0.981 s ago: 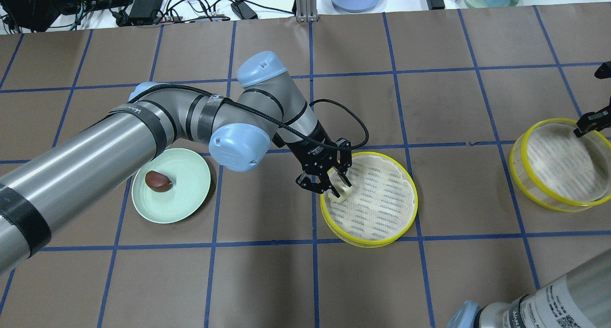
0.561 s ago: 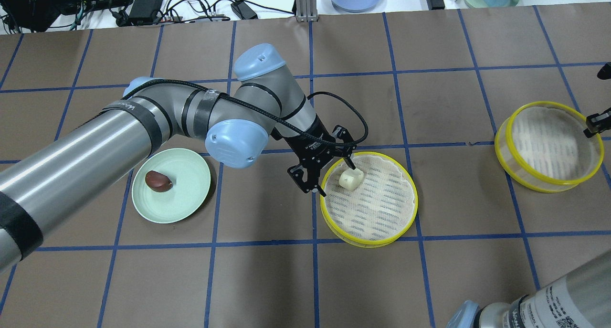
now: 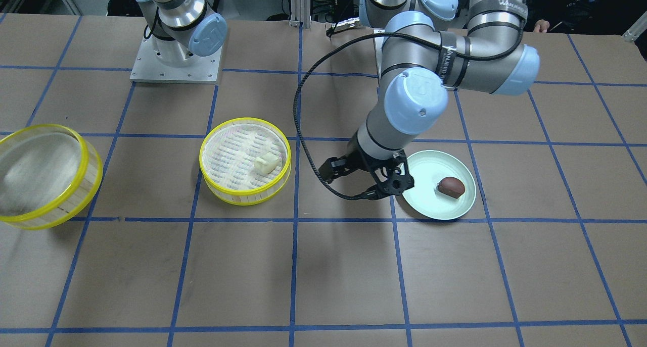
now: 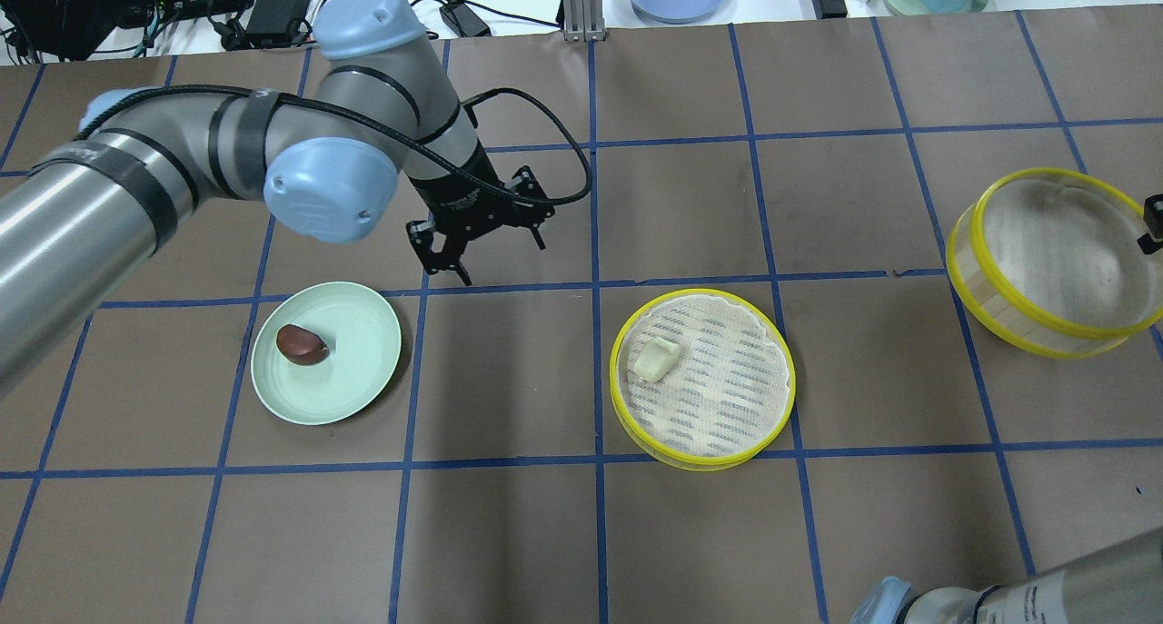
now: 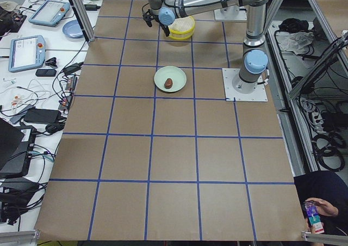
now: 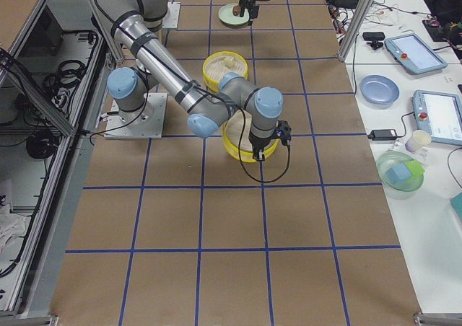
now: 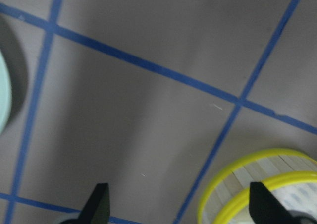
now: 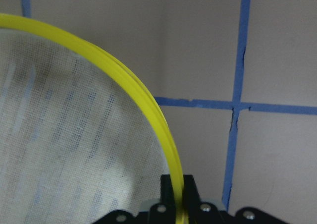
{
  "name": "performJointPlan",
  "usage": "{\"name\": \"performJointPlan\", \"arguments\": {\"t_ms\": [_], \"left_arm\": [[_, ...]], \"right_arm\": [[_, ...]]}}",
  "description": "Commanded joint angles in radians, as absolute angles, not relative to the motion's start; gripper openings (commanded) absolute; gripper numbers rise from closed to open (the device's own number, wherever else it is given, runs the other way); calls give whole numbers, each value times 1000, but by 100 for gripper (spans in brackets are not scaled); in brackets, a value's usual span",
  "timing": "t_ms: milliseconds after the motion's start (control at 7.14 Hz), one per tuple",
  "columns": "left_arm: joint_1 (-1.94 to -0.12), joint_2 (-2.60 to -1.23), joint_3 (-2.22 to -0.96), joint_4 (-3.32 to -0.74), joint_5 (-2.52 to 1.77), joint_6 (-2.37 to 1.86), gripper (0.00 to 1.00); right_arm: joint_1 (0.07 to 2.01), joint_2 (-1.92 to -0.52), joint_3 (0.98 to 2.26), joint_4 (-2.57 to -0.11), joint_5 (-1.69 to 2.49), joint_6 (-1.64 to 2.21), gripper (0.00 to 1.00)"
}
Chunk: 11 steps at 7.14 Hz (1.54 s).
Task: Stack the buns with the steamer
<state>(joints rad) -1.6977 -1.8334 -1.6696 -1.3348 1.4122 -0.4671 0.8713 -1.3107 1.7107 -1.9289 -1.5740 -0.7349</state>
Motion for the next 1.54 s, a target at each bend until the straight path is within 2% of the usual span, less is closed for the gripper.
{"name": "performJointPlan", "arguments": {"t_ms": [0, 280, 420, 701, 981, 1401], "left_arm": [[-1567, -1798, -1658, -1399, 1552, -202, 100], [-1458, -1798, -1673, -1405, 1624, 39, 100], [-1418, -1805, -1684, -1405, 1655, 111, 100], [-1372, -1838, -1765, -1393, 1704, 186, 100], [-1353, -1885, -1804, -1391, 1695, 187, 99], [-1351, -1962, -1805, -1330, 1700, 240, 98]], "right_arm": [[995, -1397, 1710, -1826, -1565, -579, 0], [1186, -1466, 1738, -1769, -1557, -380, 0], [1318, -1488, 1788, -1793, -1549, -156, 0], [1480, -1512, 1857, -1839, -1552, -66, 0], [1578, -1511, 1914, -1885, -1623, 40, 0], [1626, -1534, 1998, -1931, -1631, 41, 0]]}}
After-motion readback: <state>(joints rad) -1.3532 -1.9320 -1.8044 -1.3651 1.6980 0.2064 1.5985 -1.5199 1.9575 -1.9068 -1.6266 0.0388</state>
